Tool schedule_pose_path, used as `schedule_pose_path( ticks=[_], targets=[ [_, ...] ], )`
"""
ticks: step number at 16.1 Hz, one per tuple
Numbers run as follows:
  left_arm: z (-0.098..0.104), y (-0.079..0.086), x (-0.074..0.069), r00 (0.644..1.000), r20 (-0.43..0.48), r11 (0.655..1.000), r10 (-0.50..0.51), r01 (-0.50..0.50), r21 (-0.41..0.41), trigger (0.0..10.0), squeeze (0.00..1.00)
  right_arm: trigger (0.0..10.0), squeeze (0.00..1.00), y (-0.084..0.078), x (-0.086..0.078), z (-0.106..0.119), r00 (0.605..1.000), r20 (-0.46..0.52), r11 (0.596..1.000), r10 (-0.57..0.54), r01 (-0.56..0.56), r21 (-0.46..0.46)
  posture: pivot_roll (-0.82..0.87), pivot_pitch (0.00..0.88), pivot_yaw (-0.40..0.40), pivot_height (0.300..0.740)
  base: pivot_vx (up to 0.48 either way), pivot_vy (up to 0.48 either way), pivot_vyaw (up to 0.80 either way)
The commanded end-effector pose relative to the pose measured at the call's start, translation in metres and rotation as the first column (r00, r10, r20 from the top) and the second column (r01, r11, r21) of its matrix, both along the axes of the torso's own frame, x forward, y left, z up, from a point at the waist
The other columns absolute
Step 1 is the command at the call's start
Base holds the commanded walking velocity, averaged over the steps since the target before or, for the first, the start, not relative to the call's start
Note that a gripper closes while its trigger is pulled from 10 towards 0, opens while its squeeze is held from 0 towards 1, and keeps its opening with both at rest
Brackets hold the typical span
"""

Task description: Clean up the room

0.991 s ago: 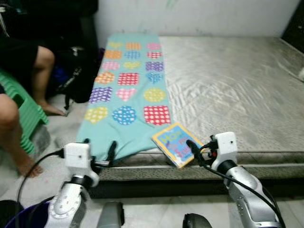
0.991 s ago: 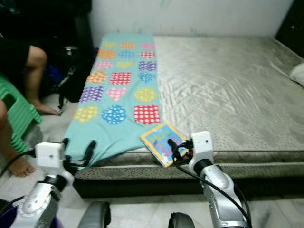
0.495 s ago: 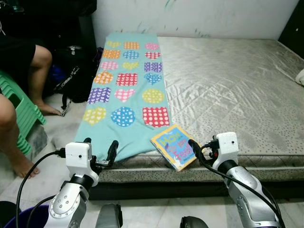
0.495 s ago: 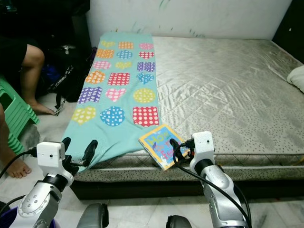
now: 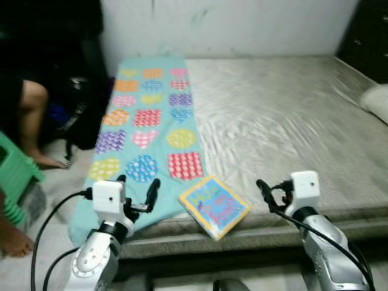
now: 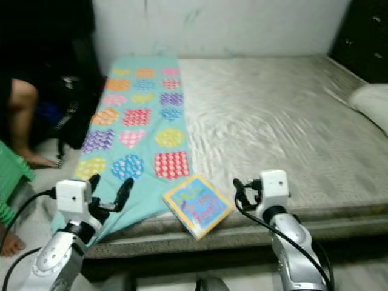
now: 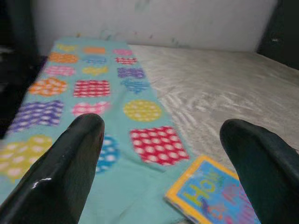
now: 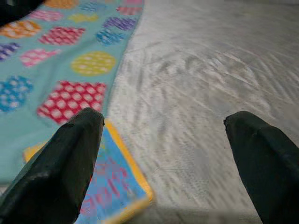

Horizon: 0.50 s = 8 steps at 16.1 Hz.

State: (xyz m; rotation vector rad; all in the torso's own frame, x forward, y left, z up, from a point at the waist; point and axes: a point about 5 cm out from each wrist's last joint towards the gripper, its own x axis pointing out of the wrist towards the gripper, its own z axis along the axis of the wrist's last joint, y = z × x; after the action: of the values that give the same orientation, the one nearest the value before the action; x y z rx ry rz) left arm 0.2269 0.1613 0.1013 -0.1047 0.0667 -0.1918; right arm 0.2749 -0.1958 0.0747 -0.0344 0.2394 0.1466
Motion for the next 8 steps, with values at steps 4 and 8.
schedule_pose_path(
  ticks=[4, 8],
  targets=[
    [-0.0003, 0.0077, 0.0007, 0.999, -0.008, 0.999, 0.035, -0.035, 0.02, 10.0, 0.0, 10.0, 0.0, 0.0111, 0.0057, 0.0068, 0.999, 0.037, 1.0, 0.029, -0.029, 0.01, -0.08, 0.0, -0.04, 0.625, 0.107, 0.0, 0.0],
    [-0.0009, 0.0074, 0.0009, 0.999, -0.014, 0.999, 0.038, -0.038, 0.022, 10.0, 0.0, 10.0, 0.0, 0.0109, 0.0064, 0.0049, 0.999, 0.026, 1.0, 0.019, -0.019, 0.018, -0.08, 0.0, -0.041, 0.625, 0.0, 0.0, 0.0]
  ],
)
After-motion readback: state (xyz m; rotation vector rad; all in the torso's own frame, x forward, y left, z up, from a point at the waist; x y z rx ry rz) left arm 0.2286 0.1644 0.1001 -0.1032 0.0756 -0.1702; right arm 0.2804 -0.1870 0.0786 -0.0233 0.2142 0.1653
